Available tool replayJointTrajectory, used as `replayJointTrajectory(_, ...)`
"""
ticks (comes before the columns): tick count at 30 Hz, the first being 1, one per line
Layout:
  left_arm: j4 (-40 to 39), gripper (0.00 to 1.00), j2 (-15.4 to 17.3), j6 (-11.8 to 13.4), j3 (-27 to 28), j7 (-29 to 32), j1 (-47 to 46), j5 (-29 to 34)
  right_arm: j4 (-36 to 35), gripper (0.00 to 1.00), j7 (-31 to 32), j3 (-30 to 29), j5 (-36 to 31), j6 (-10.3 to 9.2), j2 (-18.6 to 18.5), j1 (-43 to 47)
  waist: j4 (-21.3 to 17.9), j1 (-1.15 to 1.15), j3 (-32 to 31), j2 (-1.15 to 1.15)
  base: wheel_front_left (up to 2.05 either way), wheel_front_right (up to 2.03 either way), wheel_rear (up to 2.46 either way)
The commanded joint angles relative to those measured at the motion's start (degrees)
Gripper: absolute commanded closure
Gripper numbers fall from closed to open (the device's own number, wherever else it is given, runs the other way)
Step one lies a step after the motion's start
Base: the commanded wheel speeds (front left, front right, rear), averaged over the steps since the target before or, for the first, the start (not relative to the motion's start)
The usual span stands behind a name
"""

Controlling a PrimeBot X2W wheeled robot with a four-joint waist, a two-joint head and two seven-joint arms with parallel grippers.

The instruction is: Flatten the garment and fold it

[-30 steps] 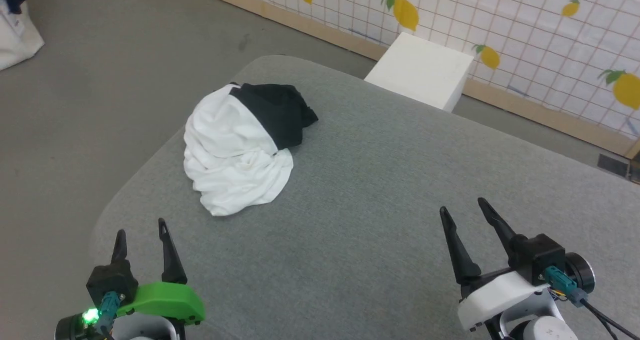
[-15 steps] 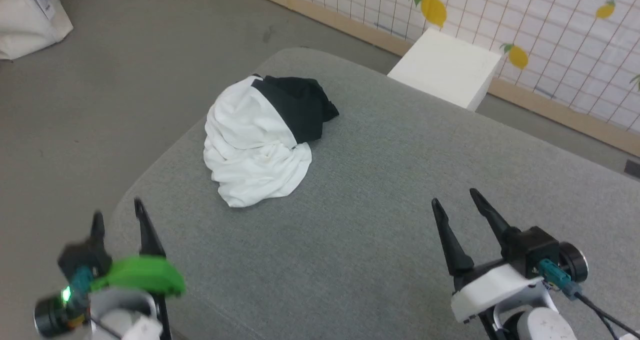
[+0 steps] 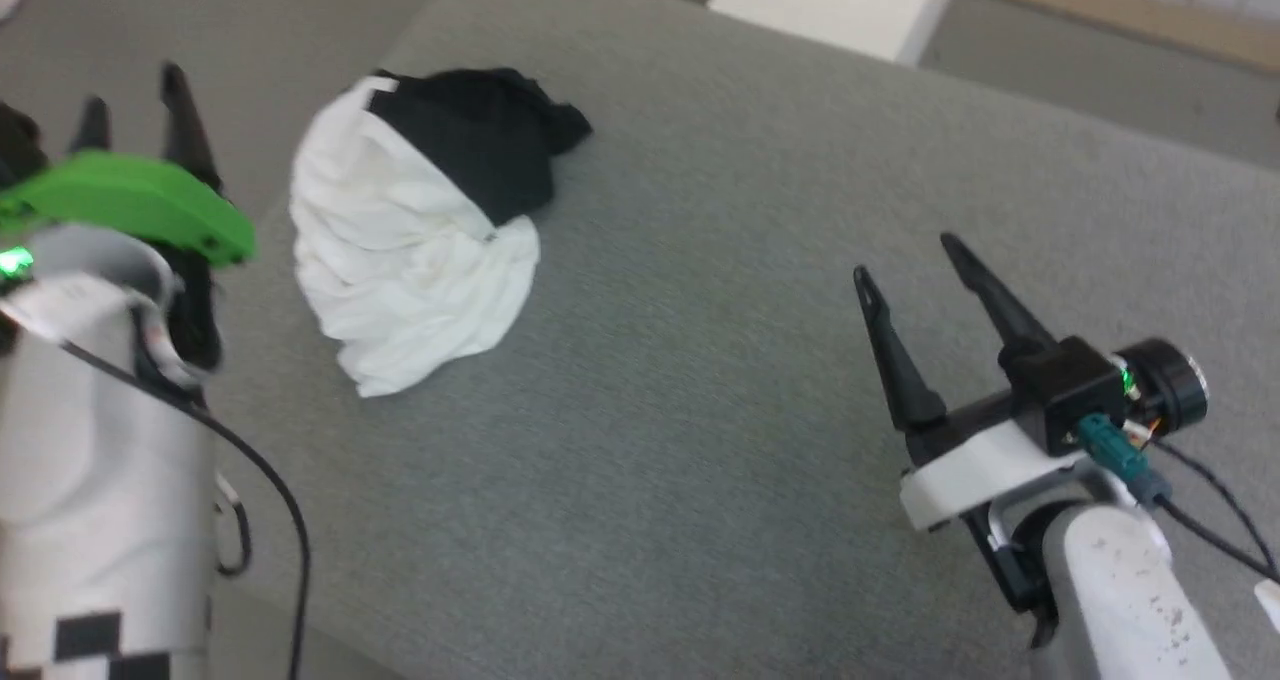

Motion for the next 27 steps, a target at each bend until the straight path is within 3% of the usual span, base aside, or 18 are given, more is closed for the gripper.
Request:
replayJointTrajectory(1, 1.5, 0.00, 1.0, -0.6, 0.4, 1.1, -2.3, -0.8, -0.6, 0.00, 0.1, 0.1, -0.3, -0.11, -0.8, -1.5, -10.7, -0.01, 13.3, 0.00, 0.00, 0.00, 0.00)
replayJointTrajectory(10, 10.1, 0.00, 3.8, -0.9, 3.1, 14.9, -7.6, -7.5, -1.6, 0.00, -0.4, -0.5, -0.2, -0.11, -1.7, -3.4, -16.4, -0.01, 19.6, 0.00, 0.00, 0.00, 0.00)
replayJointTrajectory(16, 15.7, 0.00, 5.5, 1.7, 1.6, 26.7, -5.0, -8.1, -1.3, 0.00, -1.4, -1.2, 0.0, -0.11, -1.5, -3.7, -17.8, -0.01, 19.5, 0.00, 0.00, 0.00, 0.00)
replayJointTrajectory(20, 16.9, 0.00, 6.4, 1.9, -0.2, 34.0, -2.0, -8.1, -0.2, 0.00, -2.1, -1.5, 0.2, -0.11, -1.1, -3.7, -18.0, -0.01, 17.3, 0.00, 0.00, 0.00, 0.00)
replayJointTrajectory(21, 16.5, 0.45, 6.7, 1.9, -0.3, 35.0, -1.3, -8.2, 0.1, 0.00, -2.4, -1.6, 0.3, -0.11, -1.0, -3.5, -17.9, -0.01, 16.3, 0.00, 0.00, 0.00, 0.00)
replayJointTrajectory(22, 16.0, 0.76, 7.1, 1.8, -0.5, 35.3, -0.7, -8.0, 0.5, 0.00, -2.5, -1.7, 0.4, -0.11, -0.9, -3.3, -17.8, -0.01, 15.3, 0.00, 0.00, 0.00, 0.00)
replayJointTrajectory(23, 15.1, 1.00, 8.0, 1.9, -0.5, 34.8, 0.0, -7.5, 0.9, 0.00, -2.7, -1.7, 0.4, -0.11, -0.7, -3.0, -17.8, -0.01, 14.2, 0.00, 0.00, 0.00, 0.00)
replayJointTrajectory(27, 10.3, 1.00, 11.9, 3.1, -0.1, 26.8, 1.6, -3.5, 2.9, 0.00, -3.8, -2.1, 1.1, -0.11, -0.1, -1.7, -17.7, -0.01, 8.7, 0.00, 0.00, 0.00, 0.00)
